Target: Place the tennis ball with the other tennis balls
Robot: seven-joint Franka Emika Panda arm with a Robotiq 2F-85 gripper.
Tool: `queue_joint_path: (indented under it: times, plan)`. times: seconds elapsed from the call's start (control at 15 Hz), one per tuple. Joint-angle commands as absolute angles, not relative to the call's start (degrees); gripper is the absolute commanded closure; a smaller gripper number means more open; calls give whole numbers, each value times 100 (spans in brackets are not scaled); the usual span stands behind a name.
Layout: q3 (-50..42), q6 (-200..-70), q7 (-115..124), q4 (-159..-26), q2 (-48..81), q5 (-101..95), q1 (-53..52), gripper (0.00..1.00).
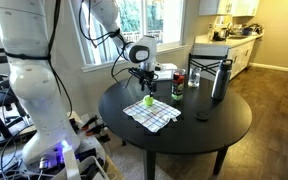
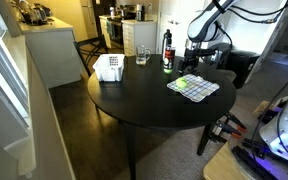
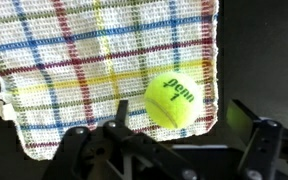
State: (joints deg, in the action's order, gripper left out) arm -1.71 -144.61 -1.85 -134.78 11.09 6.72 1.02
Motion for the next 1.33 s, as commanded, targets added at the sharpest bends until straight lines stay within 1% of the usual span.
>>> queue_joint_path:
  times: [0.0,0.4,1.27]
  plan:
    - [-155,-14517,10,-13273,1406,595,111,0]
    - [-113,-14467,-5,-13152,1743,612,93,0]
    - [3,-14958,-212,-13031,2240,640,157,0]
